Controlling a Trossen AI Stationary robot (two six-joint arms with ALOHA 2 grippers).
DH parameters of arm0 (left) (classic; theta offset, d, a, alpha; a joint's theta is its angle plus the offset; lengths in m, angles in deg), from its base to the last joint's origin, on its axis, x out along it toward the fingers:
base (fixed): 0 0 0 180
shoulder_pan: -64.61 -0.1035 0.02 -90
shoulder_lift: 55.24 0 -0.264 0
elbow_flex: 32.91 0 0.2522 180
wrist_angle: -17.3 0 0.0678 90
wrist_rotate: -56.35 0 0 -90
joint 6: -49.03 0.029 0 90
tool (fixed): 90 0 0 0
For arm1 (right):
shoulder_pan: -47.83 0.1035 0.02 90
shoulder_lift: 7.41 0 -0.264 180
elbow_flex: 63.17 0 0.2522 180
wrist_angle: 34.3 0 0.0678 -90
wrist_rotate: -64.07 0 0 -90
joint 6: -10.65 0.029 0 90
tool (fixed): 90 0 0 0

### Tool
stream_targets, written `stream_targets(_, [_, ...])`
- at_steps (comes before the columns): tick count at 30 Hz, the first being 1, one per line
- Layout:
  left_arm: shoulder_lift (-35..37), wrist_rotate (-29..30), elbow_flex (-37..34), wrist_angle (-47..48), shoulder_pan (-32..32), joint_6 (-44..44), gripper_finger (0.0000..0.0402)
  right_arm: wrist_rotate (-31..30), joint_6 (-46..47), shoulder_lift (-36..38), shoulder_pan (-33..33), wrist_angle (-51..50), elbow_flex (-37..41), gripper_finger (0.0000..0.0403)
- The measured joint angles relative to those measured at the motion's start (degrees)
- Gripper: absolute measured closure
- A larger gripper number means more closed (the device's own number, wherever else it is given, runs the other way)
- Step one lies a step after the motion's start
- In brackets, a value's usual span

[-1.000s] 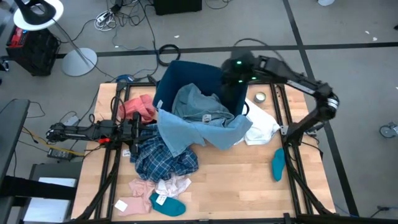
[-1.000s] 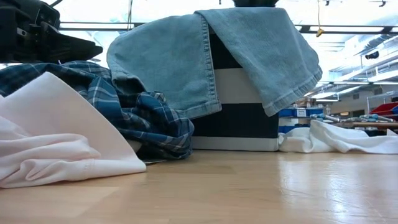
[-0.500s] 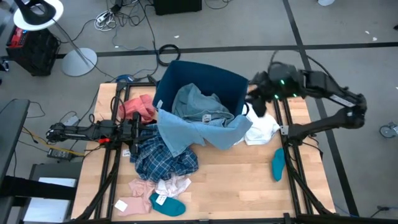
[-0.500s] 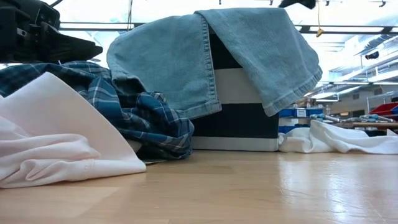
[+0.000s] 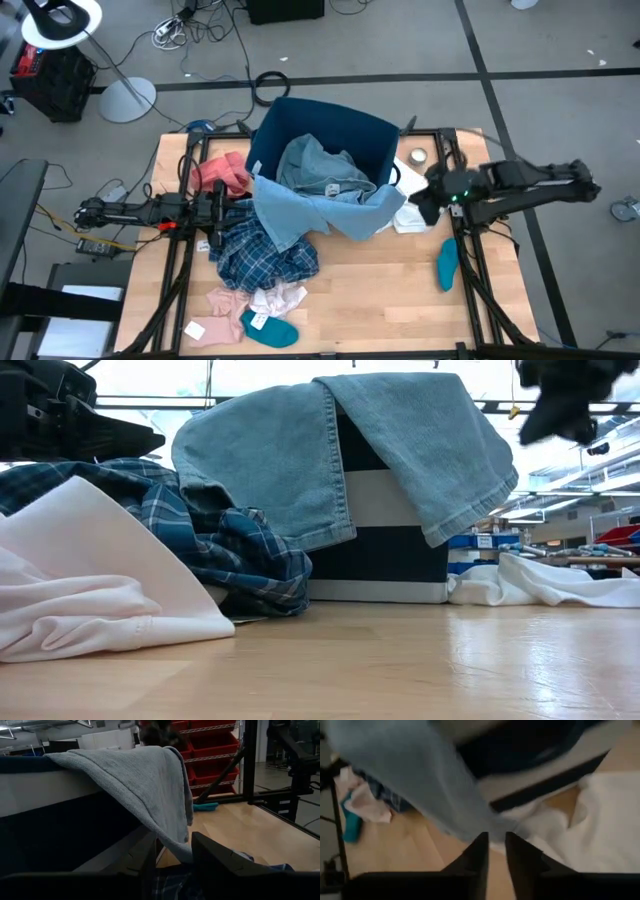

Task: Sort clothes
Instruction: Put the blue jeans into the blue laundry bin

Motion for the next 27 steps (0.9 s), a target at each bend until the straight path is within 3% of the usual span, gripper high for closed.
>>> stream_targets(4, [-0.02,0.0,0.0,-0.02,0.0,0.01,0.027,-0.3,-0.01,-0.14,3.47,8.46,9.28,0.0396])
stream_targets(11, [-0.01,0.0,0.0,0.0,0.01,0.0,0.027,-1.92,-1.26,-6.97,7.72,30.62,19.43,0.0399])
stream_targets(20, [-0.02,0.0,0.02,-0.02,0.01,0.01,0.027,-1.86,-7.71,-20.57,5.82,47.55,20.52,0.0401])
stream_targets(27, [-0.02,0.0,0.0,-0.02,0.0,0.02,0.027,-1.92,-14.7,-28.59,-0.98,57.79,20.55,0.0402])
